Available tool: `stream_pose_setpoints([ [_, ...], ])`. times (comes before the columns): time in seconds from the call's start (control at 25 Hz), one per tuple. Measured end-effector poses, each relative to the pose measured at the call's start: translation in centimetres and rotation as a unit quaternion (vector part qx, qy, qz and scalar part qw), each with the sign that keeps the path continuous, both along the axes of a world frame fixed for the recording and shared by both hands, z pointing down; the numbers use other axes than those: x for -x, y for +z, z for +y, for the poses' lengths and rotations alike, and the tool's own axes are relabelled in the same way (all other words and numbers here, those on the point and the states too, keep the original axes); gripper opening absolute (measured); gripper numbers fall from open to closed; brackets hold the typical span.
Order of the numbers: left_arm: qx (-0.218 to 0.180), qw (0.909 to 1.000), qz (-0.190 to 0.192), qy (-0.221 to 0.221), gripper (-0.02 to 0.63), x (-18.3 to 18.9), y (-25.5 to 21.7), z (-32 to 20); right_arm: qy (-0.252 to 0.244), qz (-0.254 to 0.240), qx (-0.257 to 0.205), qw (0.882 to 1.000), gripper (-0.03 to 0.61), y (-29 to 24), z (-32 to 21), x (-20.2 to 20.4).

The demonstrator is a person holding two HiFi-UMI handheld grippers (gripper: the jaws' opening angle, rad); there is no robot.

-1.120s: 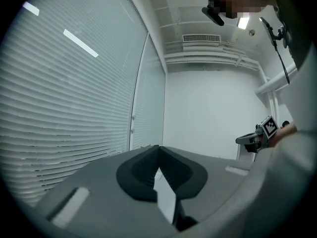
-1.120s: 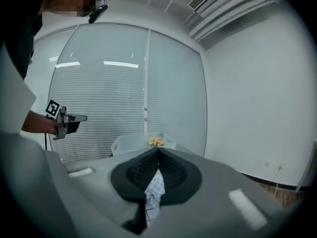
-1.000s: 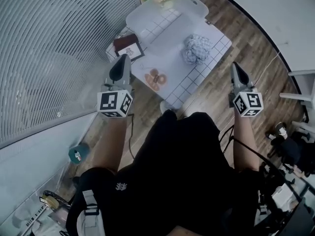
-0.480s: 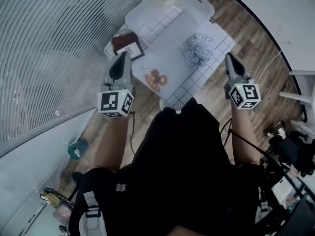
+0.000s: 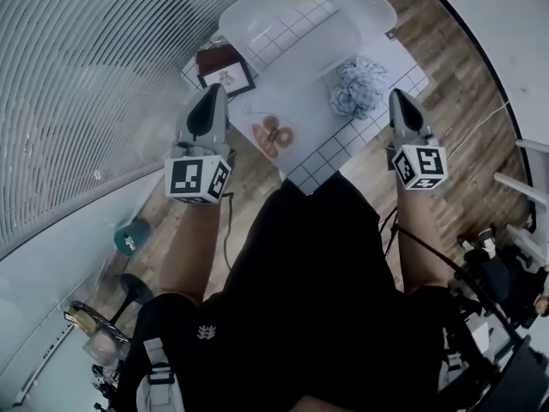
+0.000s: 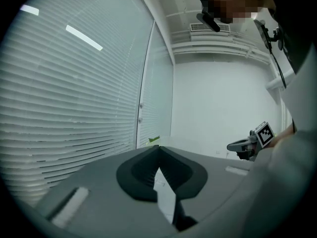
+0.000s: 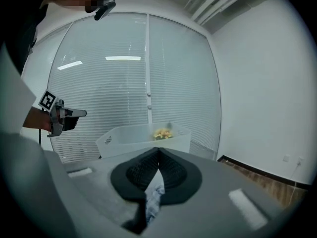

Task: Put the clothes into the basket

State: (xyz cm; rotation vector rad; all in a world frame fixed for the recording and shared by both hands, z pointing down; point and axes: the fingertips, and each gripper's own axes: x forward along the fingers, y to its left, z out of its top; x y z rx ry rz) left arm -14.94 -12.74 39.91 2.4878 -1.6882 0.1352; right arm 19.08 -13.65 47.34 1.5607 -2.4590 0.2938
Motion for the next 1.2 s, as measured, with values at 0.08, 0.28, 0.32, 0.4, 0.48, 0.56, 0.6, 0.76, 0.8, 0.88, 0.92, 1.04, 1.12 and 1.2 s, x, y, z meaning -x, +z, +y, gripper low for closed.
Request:
stream_pose_setpoints([
  [0.08,0.01,0.9999,-0.003,-0.002,0.008,-0.4,0.8,-0.3,-0.01,-0.002,0.009,1.0,0.002,1.2,-0.3,0.2],
  [0.28,0.02,0.9997,-0.011,0.0,0.008,-1.0,2.9,-1.4,-0.037,-0.023,0.028,0.999,0.002,3.7,-1.1,0.8],
  [0.32,0.02,0.9997,-0.012,-0.001,0.008,-1.1,3.3,-1.7,-0.038,-0.021,0.031,0.999,0.002,4.2,-1.3,0.8],
  [0.4,0.025,0.9996,-0.016,-0.005,0.008,-1.3,4.1,-2.1,-0.04,-0.017,0.041,0.998,0.003,5.3,-1.5,0.7],
  [0.48,0.031,0.9993,-0.019,-0.008,0.008,-1.5,4.8,-2.4,-0.046,-0.019,0.053,0.997,0.013,6.4,-1.7,0.7],
  [0.56,0.038,0.999,-0.02,-0.009,0.008,-2.0,5.6,-2.4,-0.055,-0.019,0.063,0.996,0.048,7.4,-1.8,0.9],
  [0.6,0.043,0.9988,-0.02,-0.009,0.008,-2.3,6.0,-2.4,-0.058,-0.017,0.067,0.996,0.055,7.9,-1.9,0.9],
  [0.76,0.058,0.9981,-0.015,-0.013,0.008,-3.0,7.4,-2.4,-0.065,-0.005,0.081,0.995,0.132,9.5,-2.4,1.1],
  [0.8,0.06,0.998,-0.014,-0.014,0.008,-3.0,7.6,-2.4,-0.066,-0.002,0.085,0.994,0.163,9.9,-2.6,1.1],
  [0.88,0.064,0.9977,-0.017,-0.016,0.008,-3.0,8.0,-2.5,-0.069,0.005,0.093,0.993,0.221,10.9,-2.9,1.2],
  [0.92,0.066,0.9975,-0.018,-0.017,0.008,-3.0,8.1,-2.6,-0.071,0.007,0.097,0.993,0.249,11.4,-3.1,1.3],
  [1.04,0.069,0.9971,-0.021,-0.025,0.008,-2.6,8.4,-3.0,-0.077,0.01,0.115,0.99,0.316,13.0,-3.5,1.7],
  [1.12,0.071,0.9968,-0.024,-0.03,0.008,-2.4,8.5,-3.2,-0.085,0.012,0.129,0.988,0.351,14.1,-3.6,2.1],
  [1.2,0.073,0.9964,-0.026,-0.034,0.008,-2.4,8.8,-3.3,-0.09,0.014,0.142,0.986,0.373,15.2,-3.7,2.4],
])
